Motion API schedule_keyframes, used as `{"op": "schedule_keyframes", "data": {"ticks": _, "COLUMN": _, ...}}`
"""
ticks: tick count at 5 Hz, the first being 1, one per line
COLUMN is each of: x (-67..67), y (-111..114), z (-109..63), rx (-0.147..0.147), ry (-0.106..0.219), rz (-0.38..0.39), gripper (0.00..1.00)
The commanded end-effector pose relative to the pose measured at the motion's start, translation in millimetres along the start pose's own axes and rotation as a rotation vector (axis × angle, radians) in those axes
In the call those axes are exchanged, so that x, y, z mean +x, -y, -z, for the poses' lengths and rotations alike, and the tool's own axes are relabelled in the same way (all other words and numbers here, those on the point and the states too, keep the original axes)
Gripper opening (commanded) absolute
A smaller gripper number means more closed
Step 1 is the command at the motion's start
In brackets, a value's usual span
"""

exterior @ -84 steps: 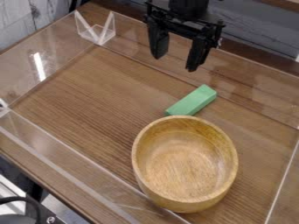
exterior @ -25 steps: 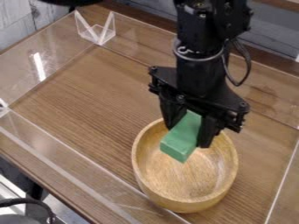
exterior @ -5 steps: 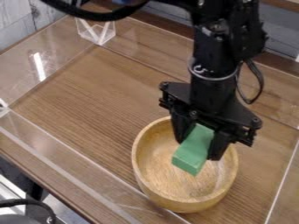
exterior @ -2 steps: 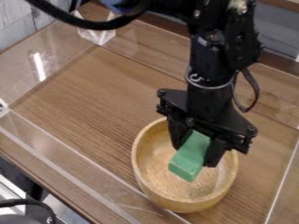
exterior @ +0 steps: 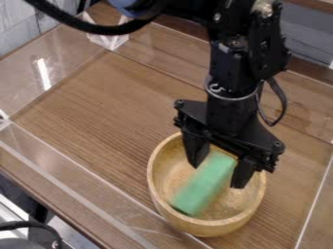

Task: Put the green block in the brown bowl

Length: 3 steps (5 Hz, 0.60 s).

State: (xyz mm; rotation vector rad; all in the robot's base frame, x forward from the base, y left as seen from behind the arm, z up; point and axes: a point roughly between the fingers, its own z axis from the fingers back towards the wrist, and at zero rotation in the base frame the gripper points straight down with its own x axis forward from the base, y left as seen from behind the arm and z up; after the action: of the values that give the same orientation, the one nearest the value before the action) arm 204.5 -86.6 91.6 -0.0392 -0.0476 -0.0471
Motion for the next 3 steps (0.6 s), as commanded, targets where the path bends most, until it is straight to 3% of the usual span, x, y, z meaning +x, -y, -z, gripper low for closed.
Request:
{"op": "schedule_keyframes", "data": {"ticks": 1, "x": 6.9, "y": -0.9, "z": -11.4, "rx": -0.017, "ry": 0.034, "rz": -0.007, "gripper": 1.0}}
{"op": "schedule_keyframes", "data": {"ticks": 3, "x": 10.3, "y": -5.3, "z": -19.8, "rx": -0.027, "ry": 0.037, "rz": -0.009, "gripper": 1.0}}
